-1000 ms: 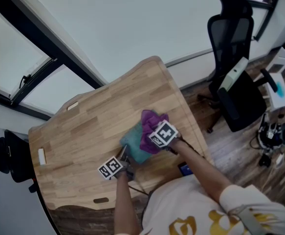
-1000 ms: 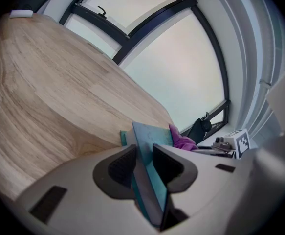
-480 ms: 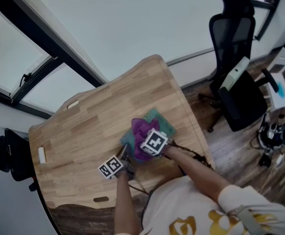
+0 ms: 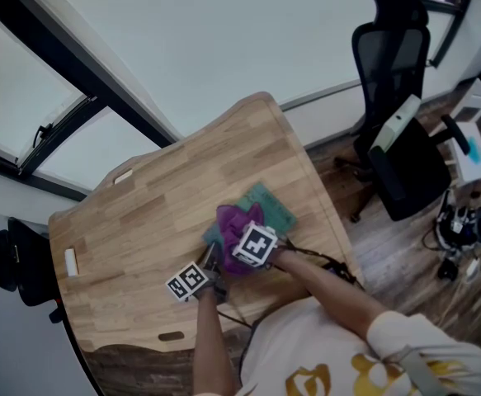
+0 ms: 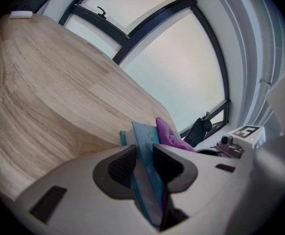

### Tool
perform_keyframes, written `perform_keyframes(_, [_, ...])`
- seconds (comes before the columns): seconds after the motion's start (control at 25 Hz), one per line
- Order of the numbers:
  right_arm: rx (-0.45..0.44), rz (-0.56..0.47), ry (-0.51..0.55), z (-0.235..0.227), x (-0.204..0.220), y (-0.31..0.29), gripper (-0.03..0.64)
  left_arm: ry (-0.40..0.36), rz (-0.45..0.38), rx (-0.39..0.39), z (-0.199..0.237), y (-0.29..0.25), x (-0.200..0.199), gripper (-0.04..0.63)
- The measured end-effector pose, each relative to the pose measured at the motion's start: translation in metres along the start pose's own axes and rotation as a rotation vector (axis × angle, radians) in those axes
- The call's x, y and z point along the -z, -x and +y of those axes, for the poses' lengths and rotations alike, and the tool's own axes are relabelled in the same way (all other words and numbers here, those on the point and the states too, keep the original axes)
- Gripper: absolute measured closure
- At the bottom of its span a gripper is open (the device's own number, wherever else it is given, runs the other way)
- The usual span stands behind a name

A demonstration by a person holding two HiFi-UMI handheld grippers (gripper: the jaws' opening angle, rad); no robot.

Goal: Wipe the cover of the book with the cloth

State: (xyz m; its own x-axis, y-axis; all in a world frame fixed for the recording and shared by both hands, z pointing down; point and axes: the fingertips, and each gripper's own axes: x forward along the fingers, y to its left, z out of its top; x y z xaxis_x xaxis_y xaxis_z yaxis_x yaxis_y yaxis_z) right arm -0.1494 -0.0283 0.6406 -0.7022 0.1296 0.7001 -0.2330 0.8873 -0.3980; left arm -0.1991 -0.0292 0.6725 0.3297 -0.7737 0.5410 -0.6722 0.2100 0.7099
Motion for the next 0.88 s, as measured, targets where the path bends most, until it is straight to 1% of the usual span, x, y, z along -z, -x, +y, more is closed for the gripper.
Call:
perform_keyframes(0.2, [-0.041, 0.015, 0.018, 0.019, 0.002, -0.008, 0.541, 0.001, 0.0, -0.001, 0.0, 0.0, 0.0, 0.486])
perform_keyframes(0.52, [-0.06, 0.024, 0.02, 0.027, 0.005, -0.012, 0.541, 0.0, -0.001, 0.0, 0.001, 0.0, 0.0, 0.486])
perform_keyframes(0.68, [-0.055, 0.006, 0.019, 0.029, 0.005, -0.012, 0.541, 0.0, -0.001, 0.001, 0.0, 0.0, 0.0, 0.486])
perform_keyframes(0.88, [-0.042, 0.01, 0.02, 0.022, 0.006, -0.01, 0.541, -0.001, -0.001, 0.001, 0.001, 0.0, 0.0, 0.488])
